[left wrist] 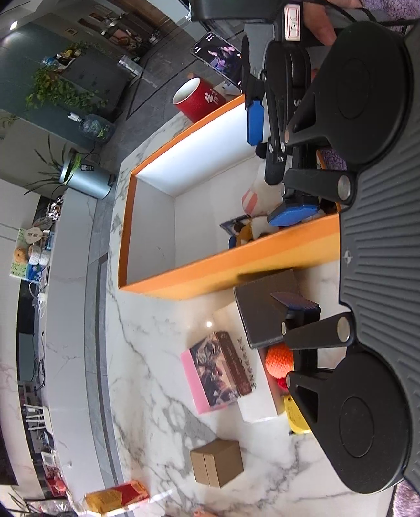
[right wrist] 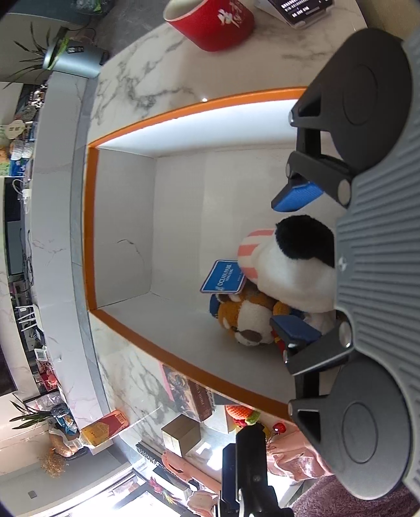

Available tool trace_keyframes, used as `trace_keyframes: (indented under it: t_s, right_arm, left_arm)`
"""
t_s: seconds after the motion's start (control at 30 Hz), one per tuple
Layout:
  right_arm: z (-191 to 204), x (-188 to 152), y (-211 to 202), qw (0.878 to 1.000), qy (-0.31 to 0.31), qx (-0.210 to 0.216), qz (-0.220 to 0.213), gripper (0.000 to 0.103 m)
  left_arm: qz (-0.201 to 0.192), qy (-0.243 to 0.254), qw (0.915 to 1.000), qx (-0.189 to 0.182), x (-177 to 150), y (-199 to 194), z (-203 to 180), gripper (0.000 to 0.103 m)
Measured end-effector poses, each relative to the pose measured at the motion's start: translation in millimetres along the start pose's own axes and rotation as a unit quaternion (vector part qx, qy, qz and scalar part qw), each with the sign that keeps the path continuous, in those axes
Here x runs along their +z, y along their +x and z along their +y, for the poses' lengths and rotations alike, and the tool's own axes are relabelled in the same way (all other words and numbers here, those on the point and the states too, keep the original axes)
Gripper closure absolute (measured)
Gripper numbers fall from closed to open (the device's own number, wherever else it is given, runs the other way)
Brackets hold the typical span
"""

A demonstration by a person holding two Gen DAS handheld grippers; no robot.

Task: Organize objects
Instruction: 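Move both tools back to the table toward the pink backpack and crochet toy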

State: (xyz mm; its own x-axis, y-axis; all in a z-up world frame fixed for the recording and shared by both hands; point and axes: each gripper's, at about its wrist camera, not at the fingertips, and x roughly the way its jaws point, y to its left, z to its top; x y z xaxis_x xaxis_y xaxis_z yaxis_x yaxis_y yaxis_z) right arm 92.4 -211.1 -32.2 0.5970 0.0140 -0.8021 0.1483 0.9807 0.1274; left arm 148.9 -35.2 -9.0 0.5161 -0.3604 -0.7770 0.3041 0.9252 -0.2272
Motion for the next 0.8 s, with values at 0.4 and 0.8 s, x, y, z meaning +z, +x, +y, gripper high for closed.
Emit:
trace_keyframes:
  t_s: [0.4, 0.8]
  right_arm:
    - [63.1, 5.3, -39.6, 0.996, -0.059, 0.033, -0.054, 0.035]
    - [160.7, -9.5, 1.9, 0.979, -0.138, 0.149, 0.014, 0.049]
  left_arm:
    - [0.001, -0.007, 0.9988, 0.048, -21.6, -42.2, 52.6, 0.049]
    - [0.076, -0.078, 0.9908, 0.080, -61.3, -40.9, 132.7, 0.049]
